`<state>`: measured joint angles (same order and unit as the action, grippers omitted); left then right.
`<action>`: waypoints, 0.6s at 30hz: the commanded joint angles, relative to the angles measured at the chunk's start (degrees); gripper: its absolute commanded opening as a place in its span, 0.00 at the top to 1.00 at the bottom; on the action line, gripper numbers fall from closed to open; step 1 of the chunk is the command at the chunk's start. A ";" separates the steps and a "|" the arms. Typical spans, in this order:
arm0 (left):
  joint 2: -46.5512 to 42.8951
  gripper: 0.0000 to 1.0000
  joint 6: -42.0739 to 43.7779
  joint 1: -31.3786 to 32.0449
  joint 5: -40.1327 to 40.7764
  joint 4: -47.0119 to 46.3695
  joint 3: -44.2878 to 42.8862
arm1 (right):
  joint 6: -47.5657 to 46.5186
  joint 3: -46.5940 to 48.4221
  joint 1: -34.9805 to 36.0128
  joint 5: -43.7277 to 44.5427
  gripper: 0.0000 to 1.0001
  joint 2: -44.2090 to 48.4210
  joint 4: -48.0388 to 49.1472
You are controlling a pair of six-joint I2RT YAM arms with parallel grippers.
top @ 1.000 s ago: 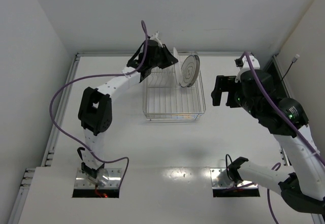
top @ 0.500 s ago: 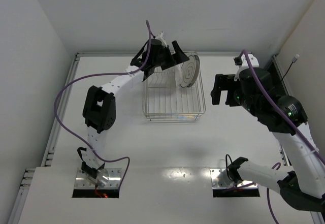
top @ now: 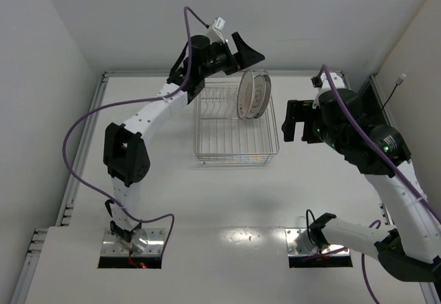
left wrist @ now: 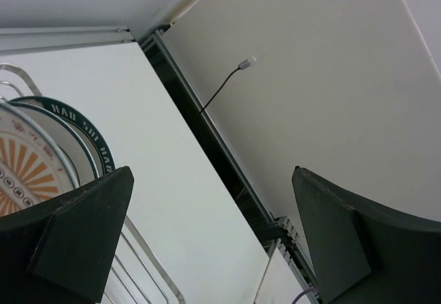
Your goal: Load the plates into the dish rack
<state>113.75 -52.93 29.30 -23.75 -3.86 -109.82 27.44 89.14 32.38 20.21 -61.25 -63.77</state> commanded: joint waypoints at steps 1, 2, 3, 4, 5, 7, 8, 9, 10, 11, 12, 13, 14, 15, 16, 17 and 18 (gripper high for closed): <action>-2.39 0.00 -1.39 0.58 -2.18 -2.29 1.79 | 0.16 1.82 -0.21 -0.17 0.00 -0.01 0.57; -3.18 0.00 -0.61 0.58 -1.66 -2.29 3.19 | 0.16 1.82 -0.21 0.35 0.00 0.52 0.57; -5.36 0.00 1.40 0.58 -0.87 -0.73 3.73 | 0.16 1.21 -0.21 1.14 0.00 0.52 0.57; -6.69 0.00 3.08 0.58 -0.25 0.51 4.35 | 0.16 1.21 -0.21 1.15 0.00 1.04 0.57; -8.18 0.00 7.01 0.58 0.71 1.82 4.87 | 0.16 0.42 -0.21 1.76 0.00 1.83 0.57; -13.78 0.00 11.51 1.11 3.78 4.98 6.02 | 0.16 -0.19 -0.21 1.77 0.00 2.45 1.28; -15.65 0.00 13.71 1.11 4.58 5.87 7.15 | 0.16 -0.20 -0.21 2.37 0.00 2.46 2.06; -17.41 0.00 18.08 1.72 5.37 7.10 7.16 | 0.16 -0.72 -0.21 2.90 0.00 2.46 2.07; -20.56 0.00 20.30 1.73 6.94 9.98 7.86 | 0.16 -0.73 -0.21 2.91 0.00 1.67 2.07; -22.07 0.00 22.49 2.34 8.00 11.75 8.56 | 0.16 -0.73 -0.21 3.69 0.00 1.66 2.59; -23.74 0.00 26.43 2.86 9.06 13.33 9.27 | 0.16 -0.73 -0.21 4.22 0.00 0.97 2.60; -27.67 0.00 28.30 2.87 10.90 14.22 12.32 | 0.16 -0.73 -0.21 4.84 0.00 0.18 2.60; -29.80 0.00 31.71 2.87 12.05 14.23 14.18 | 0.16 -0.73 -0.21 4.84 0.00 0.17 3.12; -31.99 0.00 33.57 2.87 13.71 14.23 16.11 | 0.16 -0.73 -0.21 4.84 0.00 -0.44 3.12; -34.10 0.00 35.24 2.87 18.25 14.23 19.96 | 0.16 -0.73 -0.21 4.84 0.00 -0.45 3.12; -37.87 0.00 36.83 2.87 20.91 14.23 22.00 | 0.16 -0.12 -0.21 5.36 0.00 -0.97 3.12; -39.64 0.00 40.50 2.87 23.37 13.71 24.11 | 0.16 -0.11 -0.21 5.37 0.00 -0.97 3.12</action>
<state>78.74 -24.03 32.27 -10.24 8.43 -91.20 27.42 88.82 32.38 23.68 -61.52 -62.87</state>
